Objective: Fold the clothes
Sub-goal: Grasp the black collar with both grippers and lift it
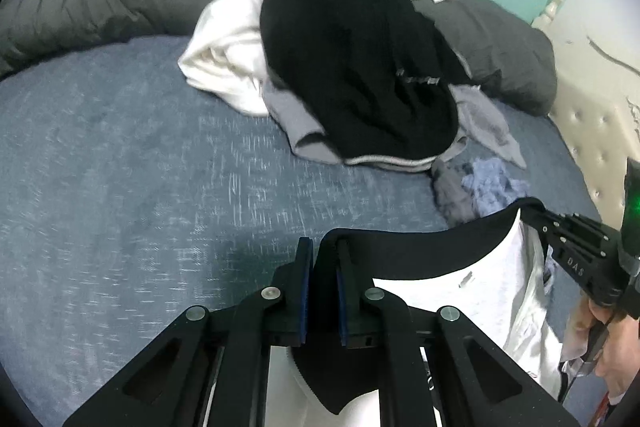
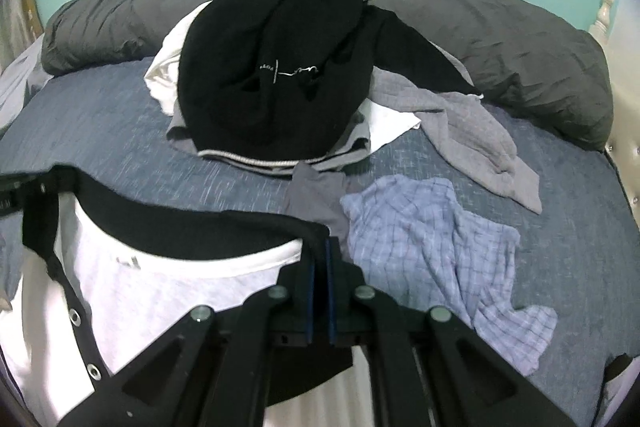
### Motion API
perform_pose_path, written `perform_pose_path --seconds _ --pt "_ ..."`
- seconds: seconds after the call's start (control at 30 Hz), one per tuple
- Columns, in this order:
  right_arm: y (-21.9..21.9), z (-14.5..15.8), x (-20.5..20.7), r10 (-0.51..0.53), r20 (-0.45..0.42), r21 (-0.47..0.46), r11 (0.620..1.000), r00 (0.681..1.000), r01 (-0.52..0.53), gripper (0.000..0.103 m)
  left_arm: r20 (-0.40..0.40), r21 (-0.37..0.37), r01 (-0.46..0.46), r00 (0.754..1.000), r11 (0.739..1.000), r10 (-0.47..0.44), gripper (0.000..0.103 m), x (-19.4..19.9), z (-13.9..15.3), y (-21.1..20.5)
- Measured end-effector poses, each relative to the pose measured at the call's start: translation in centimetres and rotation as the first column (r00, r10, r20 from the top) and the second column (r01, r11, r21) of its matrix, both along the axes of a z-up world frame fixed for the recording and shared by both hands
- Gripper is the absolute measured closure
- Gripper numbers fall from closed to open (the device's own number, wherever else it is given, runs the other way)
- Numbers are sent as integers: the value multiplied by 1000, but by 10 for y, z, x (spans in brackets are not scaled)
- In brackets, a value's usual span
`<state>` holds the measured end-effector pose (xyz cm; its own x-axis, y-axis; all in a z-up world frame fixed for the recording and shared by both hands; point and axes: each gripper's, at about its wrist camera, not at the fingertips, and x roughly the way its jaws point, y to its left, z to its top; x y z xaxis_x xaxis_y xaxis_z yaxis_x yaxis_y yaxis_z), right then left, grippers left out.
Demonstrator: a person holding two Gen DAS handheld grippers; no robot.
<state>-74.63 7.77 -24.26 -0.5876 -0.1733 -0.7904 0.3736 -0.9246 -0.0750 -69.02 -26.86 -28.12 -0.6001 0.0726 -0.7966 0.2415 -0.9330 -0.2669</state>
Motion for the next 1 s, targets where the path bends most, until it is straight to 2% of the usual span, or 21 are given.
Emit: perform_pose_path --seconds 0.23,0.4,0.43,0.47,0.5,0.53,0.57,0.63,0.83,0.93,1.0 --pt "0 -54 -6 7 77 -2 1000 997 -7 99 45 33 -16 999 999 14 92 -3 -48 -2" --pt "1 -66 -9 27 112 -48 999 993 -22 97 42 38 -17 999 999 15 90 -1 -62 -4" --pt "0 -66 -8 27 106 -47 999 994 -22 95 38 40 -21 999 999 19 89 0 -61 -4" --pt "-1 -64 -6 36 91 -43 999 995 -32 93 26 44 -26 999 999 25 81 1 -58 -5" --pt "-2 -61 -4 46 74 -35 998 996 -44 86 15 48 -29 999 998 29 75 2 -55 -5" --pt "-3 -59 -3 51 67 -29 998 996 -49 73 8 51 -30 1000 998 29 67 4 -50 -5" --pt "0 -58 -3 50 75 -33 998 996 -47 62 0 54 -30 1000 998 30 63 5 -46 -5" --pt "7 -56 -4 36 98 -57 998 995 -30 47 -15 61 -30 999 998 31 57 8 -38 -5" --pt "22 -38 -5 12 101 -101 995 995 -2 40 -53 76 -34 998 997 38 56 19 -15 -5" --pt "28 -22 1 22 83 -108 994 996 -13 39 -75 95 -38 996 995 45 56 38 -7 -6" --pt "37 -10 10 21 61 -140 990 998 -12 39 -78 79 -27 996 996 33 56 55 -2 -3"
